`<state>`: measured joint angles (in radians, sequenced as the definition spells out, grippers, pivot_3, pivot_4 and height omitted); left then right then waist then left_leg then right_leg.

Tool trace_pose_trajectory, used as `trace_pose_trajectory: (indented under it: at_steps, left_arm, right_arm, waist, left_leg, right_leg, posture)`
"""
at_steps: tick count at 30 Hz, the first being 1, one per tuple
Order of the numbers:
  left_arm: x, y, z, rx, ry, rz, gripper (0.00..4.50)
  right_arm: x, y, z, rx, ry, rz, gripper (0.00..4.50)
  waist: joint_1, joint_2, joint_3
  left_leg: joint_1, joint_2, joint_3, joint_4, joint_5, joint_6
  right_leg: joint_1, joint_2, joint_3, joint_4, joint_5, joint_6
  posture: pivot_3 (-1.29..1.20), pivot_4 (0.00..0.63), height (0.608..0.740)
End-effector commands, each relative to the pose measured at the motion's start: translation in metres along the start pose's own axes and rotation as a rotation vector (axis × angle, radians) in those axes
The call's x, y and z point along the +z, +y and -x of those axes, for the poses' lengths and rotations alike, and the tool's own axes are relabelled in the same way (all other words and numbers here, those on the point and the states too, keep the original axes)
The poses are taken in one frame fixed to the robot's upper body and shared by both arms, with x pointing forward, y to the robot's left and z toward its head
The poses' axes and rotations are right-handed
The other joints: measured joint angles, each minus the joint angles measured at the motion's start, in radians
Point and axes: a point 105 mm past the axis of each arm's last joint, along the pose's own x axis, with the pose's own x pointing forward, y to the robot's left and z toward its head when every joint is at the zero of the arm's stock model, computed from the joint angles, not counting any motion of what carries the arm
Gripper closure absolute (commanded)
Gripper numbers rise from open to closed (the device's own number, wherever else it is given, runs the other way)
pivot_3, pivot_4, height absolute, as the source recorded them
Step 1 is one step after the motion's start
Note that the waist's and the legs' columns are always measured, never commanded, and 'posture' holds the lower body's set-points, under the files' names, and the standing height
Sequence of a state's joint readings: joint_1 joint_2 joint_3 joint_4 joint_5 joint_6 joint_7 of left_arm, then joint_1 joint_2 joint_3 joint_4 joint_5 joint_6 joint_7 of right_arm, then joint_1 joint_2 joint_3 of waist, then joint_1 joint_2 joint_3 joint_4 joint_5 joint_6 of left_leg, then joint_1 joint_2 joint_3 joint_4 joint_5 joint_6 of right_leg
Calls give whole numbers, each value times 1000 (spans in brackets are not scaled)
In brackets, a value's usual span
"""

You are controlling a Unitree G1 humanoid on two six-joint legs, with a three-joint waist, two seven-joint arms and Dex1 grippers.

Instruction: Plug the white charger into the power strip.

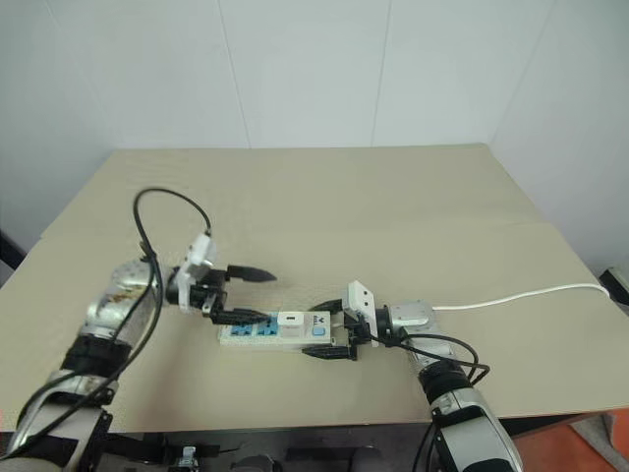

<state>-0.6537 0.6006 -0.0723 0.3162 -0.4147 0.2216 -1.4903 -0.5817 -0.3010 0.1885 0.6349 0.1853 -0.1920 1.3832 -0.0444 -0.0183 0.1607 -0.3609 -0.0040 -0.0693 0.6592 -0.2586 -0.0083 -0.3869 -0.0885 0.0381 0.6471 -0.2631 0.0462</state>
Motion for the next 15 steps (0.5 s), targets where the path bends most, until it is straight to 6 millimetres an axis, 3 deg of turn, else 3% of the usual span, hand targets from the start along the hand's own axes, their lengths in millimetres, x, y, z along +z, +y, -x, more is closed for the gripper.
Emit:
trace_pose_trajectory:
  at_steps: [1,7,15]
  left_arm:
    - [12,5,8,45,-28,-27,0]
    - [8,9,15,93,1,-22,0]
    - [7,2,44,155,64,3,0]
  right_arm:
    - [-3,4,7,7,17,-13,30]
    - [7,2,26,-34,16,22,30]
    - [34,2,76,-118,29,73,30]
  waist:
    - [0,0,0]
    - [4,0,1]
    - [-1,0,4]
  left_leg:
    - [0,0,0,0,0,0]
    - [-3,0,0,0,0,0]
    - [-7,0,0,0,0,0]
  right_leg:
    - [0,0,0,0,0,0]
    - [-2,-1,-1,0,0,0]
    - [-7,0,-1,0,0,0]
  posture:
    - [0,150,740]
    - [0,150,740]
    - [0,150,740]
